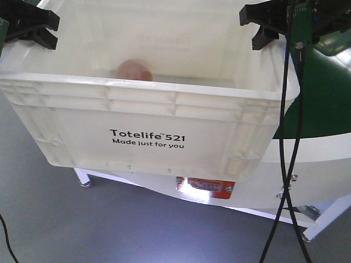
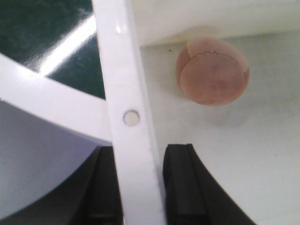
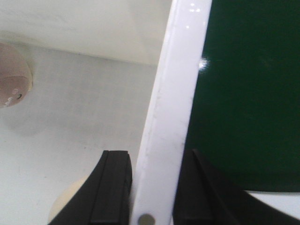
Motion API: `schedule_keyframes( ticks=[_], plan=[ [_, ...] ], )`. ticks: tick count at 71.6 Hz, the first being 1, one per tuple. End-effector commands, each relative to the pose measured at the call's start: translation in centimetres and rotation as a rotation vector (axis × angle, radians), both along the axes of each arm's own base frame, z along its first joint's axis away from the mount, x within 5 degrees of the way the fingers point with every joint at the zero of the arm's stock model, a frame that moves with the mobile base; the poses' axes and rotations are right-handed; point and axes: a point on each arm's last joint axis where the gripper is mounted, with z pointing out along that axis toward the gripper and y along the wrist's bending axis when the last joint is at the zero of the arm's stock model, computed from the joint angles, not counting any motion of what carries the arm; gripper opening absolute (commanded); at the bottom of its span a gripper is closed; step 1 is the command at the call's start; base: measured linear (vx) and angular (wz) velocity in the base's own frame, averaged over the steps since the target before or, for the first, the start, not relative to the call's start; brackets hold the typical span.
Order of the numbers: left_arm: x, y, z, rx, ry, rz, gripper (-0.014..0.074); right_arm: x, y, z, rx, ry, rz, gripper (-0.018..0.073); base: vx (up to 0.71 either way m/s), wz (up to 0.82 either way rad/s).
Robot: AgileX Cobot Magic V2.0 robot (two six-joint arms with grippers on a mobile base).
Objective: Place moving items into box and shelve
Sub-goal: 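Hold the lifted tote with both grippers while the base drives away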
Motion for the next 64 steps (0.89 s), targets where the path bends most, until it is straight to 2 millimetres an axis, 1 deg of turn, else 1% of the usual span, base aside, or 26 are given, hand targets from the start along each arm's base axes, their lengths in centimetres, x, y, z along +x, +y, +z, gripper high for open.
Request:
schedule_keyframes(
  ticks=[1,26,64],
  plan=[
    [-1.38,-1.30,4.12,-0.166,-0.190,-0.025,-0.0017,-1.02,0.84,3.91,0.143,-0.190,0.041,-0.0012,-0.11,0.47],
    [-1.38,-1.30,4.12,-0.166,-0.190,-0.025,-0.0017,-1.04,0.84,3.89,0.142,-0.188,0.042,-0.0012,-0.09,0.44],
    [-1.38,-1.30,4.12,-0.166,-0.190,-0.025,-0.0017,-1.04,0.84,3.89,0.142,-0.188,0.042,-0.0012,-0.03,0.35]
  ],
)
